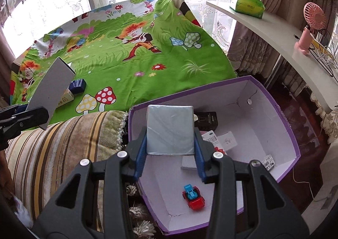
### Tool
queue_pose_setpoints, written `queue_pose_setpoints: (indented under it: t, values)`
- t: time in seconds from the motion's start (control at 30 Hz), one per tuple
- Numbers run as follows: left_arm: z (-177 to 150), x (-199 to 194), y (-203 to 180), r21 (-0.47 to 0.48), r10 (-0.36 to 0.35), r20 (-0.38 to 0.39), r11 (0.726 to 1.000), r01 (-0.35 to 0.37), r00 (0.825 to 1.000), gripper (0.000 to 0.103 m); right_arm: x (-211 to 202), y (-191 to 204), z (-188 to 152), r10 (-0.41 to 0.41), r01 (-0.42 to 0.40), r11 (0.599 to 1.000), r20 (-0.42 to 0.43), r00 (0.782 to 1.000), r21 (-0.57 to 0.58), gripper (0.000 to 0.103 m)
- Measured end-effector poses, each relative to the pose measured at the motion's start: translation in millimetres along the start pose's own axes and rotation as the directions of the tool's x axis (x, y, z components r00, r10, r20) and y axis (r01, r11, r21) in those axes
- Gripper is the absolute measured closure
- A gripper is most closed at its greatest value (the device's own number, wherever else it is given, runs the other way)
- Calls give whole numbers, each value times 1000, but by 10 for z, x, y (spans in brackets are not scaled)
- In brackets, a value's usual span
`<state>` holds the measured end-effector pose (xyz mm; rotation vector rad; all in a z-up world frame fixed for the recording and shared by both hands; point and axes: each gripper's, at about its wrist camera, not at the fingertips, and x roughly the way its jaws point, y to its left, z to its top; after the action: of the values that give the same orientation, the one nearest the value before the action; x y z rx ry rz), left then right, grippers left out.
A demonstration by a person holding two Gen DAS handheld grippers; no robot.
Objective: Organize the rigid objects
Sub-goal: 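Carry both boxes over the purple-rimmed box and open both tools, then move both tools back over the table toward the beige carton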
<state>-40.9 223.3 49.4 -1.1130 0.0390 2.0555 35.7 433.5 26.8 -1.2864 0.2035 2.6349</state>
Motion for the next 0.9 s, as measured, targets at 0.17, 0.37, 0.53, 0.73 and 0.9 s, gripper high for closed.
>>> queue_pose_setpoints:
  t: [0.17,0.37,0.53,0.73,0.9]
  values:
    - [20,125,-251,62,-76,-38,995,78,996,60,-65,-292,-85,-36,36,998,-5,999,54,59]
    - [8,229,-489,145,-113,-94,981,126,989,59,-124,-523,-138,-66,66,992,-4,998,110,59]
    - [-9,228,-513,151,-110,-97,981,124,989,48,-140,-582,-125,-74,73,988,3,997,134,47]
    - [3,198,-386,100,-103,-78,989,111,992,48,-129,-497,-107,-68,67,992,10,998,110,42]
    - [9,170,-335,86,-86,-63,992,92,994,48,-110,-438,-110,-57,56,994,3,998,96,42]
